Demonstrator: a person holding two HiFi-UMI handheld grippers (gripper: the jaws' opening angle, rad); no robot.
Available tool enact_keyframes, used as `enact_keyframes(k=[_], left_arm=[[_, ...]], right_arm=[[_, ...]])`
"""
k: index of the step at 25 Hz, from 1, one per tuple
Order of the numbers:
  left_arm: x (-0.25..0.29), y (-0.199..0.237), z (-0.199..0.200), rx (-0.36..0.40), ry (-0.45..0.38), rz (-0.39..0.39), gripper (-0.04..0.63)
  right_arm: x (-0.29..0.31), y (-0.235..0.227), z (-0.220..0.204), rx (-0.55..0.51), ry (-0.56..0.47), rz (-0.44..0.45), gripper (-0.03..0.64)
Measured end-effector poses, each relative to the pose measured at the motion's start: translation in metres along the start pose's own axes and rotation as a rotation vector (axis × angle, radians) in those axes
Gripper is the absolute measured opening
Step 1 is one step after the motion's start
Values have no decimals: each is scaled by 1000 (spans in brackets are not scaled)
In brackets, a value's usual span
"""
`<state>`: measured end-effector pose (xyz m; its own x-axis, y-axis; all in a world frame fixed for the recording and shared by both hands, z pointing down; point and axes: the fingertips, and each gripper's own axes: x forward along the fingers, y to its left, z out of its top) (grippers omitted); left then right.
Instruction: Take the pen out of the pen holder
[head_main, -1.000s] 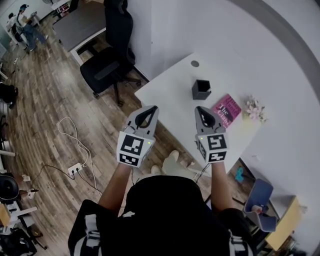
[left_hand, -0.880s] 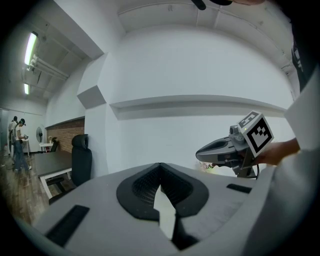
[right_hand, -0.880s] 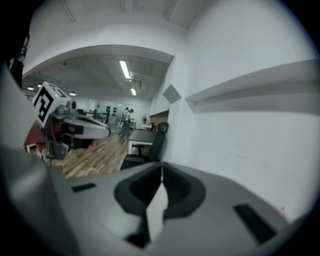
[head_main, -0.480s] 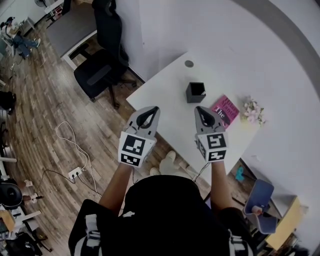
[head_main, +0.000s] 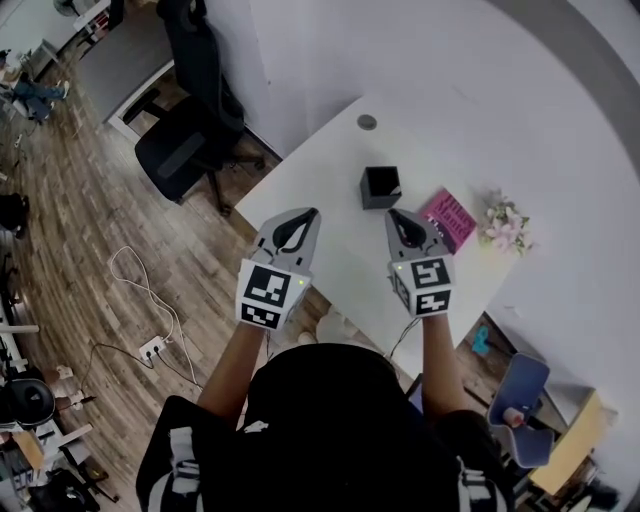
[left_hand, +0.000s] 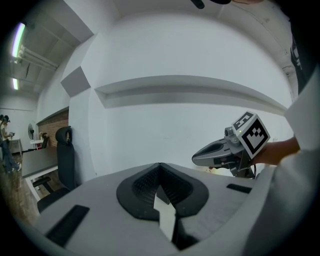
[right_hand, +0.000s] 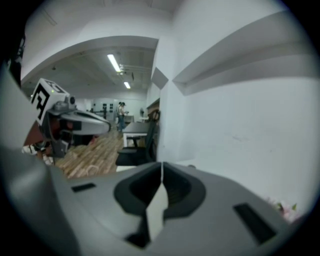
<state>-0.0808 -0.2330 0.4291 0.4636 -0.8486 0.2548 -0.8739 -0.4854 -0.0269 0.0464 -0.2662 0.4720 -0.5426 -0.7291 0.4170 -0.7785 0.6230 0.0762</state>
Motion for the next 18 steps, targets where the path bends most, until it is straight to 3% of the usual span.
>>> enact_keyframes(k=[18], left_arm=[[61,-22,-46,-34,138,-57,21]], right_arm=[[51,-51,-96,59,285,54,35]])
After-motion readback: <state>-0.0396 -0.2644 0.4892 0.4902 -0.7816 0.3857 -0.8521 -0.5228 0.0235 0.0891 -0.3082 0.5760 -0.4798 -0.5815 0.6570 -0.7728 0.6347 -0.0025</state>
